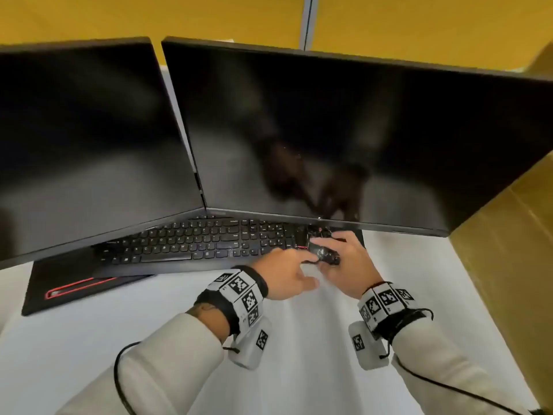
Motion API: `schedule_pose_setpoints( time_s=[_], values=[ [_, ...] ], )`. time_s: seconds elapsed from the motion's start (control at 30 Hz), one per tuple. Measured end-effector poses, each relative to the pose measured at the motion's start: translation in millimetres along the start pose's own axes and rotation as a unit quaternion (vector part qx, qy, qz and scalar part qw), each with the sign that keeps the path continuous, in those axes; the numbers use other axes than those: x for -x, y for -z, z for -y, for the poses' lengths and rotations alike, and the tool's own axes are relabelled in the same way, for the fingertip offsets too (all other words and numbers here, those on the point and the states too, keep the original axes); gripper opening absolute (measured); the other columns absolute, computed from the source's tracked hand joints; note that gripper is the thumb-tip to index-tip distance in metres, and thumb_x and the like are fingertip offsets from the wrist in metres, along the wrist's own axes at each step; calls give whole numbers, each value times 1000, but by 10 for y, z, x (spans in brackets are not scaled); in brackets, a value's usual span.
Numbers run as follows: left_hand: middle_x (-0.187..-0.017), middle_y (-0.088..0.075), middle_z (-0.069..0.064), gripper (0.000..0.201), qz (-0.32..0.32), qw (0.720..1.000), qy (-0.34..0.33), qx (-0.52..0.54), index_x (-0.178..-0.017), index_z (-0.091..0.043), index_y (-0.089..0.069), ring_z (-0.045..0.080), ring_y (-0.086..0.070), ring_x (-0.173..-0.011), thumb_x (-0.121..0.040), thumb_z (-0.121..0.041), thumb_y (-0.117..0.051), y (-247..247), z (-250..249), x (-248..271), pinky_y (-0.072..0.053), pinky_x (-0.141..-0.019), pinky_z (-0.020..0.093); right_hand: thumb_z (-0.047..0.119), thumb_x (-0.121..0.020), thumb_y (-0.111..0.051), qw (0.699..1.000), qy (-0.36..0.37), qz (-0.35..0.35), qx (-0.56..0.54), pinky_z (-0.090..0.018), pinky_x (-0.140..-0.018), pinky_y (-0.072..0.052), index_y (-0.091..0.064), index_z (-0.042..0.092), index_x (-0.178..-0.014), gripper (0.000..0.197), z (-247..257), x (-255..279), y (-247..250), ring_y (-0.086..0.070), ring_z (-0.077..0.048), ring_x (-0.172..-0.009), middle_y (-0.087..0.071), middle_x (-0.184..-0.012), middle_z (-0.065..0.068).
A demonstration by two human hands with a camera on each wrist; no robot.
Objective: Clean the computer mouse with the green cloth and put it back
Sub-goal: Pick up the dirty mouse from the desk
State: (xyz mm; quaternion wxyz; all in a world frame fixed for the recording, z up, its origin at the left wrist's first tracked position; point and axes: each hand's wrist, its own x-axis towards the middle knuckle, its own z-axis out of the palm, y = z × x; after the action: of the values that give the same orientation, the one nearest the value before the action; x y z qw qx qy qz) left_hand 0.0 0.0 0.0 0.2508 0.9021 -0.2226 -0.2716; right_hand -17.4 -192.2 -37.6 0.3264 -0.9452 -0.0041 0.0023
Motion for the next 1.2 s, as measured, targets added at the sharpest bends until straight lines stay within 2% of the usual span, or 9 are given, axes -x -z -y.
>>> schedule_pose_setpoints(
  time_s=[0.07,0.2,0.33,0.57,0.7,0.83,0.9,1.07,1.2],
  values=[
    [-131,-71,-11,29,8,1000,-20,9,-74,-70,-58,29,-61,-120,-94,-51,-63,-64,19,-98,-50,-105,42,19,-82,-74,998,20,56,34,-42,-110,-47,-71,33,-126,46,-74,-13,-30,-47,-20,-138,-55,-128,16],
    [-105,-69,-12,25,-11,1000,-19,-5,-120,-41,-68,27,-62,-107,-96,-47,-64,-139,172,-278,-46,-94,30,38,-80,-65,990,28,104,93,-48,-116,-39,-65,45,-118,38,-117,-137,-93,-33,-20,-149,-54,-141,11],
    [-91,-72,-18,53,-53,998,-13,-27,-142,-46,-53,22,-64,-112,-91,-56,-62,-165,375,-328,-50,-102,33,33,-88,-69,986,22,90,139,-46,-119,-35,-66,38,-119,32,-24,-212,-152,-40,-29,-145,-43,-152,-1],
    [-137,-70,-13,56,-109,990,-3,-90,-139,-23,-64,15,-61,-121,-96,-58,-62,-62,510,-265,-44,-101,28,18,-87,-71,982,101,37,153,-31,-100,-49,-69,38,-81,20,-45,-253,-175,-57,-19,-125,-56,-133,8],
    [-88,-79,-11,68,-145,988,7,-55,-154,-27,-44,8,-69,-92,-96,-58,-63,-55,581,-182,-53,-92,26,13,-79,-74,977,161,18,142,-27,-96,-47,-71,43,-67,33,-22,-111,-124,-54,-3,-114,-57,-118,18],
    [-72,-79,4,48,-178,984,-15,25,-134,-23,-57,6,-54,-44,-99,-55,-61,-163,674,-42,-48,-58,22,13,-75,-81,972,202,-30,112,-6,-86,-35,-79,38,-69,26,52,96,-142,-51,5,-111,-58,-121,19],
    [-73,-80,8,39,-206,974,-50,75,-119,-20,-68,10,-55,-44,-100,-53,-60,-261,716,127,-44,-53,21,12,-71,-85,972,213,-59,81,-1,-82,-33,-78,36,-68,26,135,255,-204,-54,6,-108,-60,-118,18],
    [-85,-82,9,31,-236,945,-79,213,-105,-18,-69,22,-71,-60,-103,-47,-58,-401,825,579,-47,-49,23,7,-61,-90,961,260,-94,-14,-30,-88,-57,-70,26,-80,34,487,526,-429,-63,-3,-104,-62,-113,11],
    [-98,-83,6,20,-308,893,-104,312,-111,-18,-73,21,-79,-75,-102,-34,-65,-357,994,856,-57,-64,29,10,-64,-91,946,296,-128,-39,-8,-77,-51,-60,28,-89,44,860,532,-631,-61,-3,-102,-57,-117,11]
  ],
)
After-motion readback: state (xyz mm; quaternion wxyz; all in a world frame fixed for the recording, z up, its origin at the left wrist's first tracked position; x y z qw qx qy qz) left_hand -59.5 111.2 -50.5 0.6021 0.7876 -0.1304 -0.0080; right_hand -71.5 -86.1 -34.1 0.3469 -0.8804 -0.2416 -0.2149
